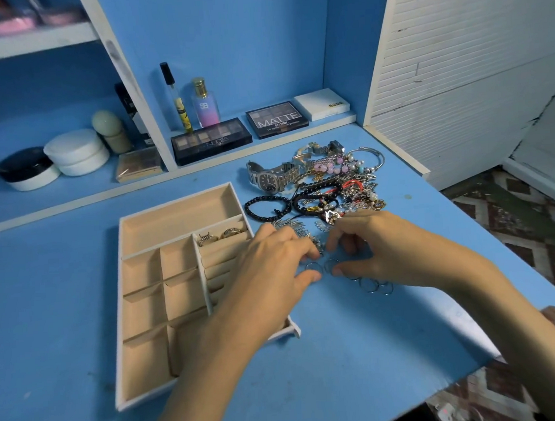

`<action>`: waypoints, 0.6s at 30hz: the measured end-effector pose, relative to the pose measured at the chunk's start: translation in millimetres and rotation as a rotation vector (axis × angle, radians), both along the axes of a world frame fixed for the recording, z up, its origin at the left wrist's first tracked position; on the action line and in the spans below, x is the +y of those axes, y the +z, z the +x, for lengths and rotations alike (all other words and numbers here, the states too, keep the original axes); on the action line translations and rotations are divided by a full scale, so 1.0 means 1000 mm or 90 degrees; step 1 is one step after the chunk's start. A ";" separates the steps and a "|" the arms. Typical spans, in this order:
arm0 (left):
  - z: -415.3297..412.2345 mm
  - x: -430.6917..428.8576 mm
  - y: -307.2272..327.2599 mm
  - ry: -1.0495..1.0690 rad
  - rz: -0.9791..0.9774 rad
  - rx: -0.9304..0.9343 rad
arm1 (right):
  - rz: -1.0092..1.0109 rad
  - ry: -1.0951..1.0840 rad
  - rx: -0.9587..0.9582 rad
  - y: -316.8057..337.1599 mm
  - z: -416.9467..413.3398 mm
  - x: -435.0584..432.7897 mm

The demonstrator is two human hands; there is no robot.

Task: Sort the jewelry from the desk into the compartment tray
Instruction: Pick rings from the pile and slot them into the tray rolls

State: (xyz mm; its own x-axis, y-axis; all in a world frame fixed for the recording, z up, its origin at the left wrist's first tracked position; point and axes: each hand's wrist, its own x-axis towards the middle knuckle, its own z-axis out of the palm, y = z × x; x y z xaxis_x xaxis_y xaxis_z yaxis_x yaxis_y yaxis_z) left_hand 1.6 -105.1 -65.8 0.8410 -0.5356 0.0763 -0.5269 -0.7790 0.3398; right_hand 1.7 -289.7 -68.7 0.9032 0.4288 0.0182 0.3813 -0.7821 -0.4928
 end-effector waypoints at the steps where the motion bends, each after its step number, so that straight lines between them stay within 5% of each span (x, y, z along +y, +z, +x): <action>1: 0.001 -0.001 0.001 0.000 0.004 0.006 | -0.008 0.005 0.000 0.000 0.000 0.000; 11: 0.005 -0.004 0.004 0.010 0.010 0.037 | -0.042 0.013 0.078 0.008 0.006 0.004; 18: 0.005 -0.003 0.004 0.010 -0.012 0.062 | 0.165 -0.127 0.023 0.009 0.006 -0.001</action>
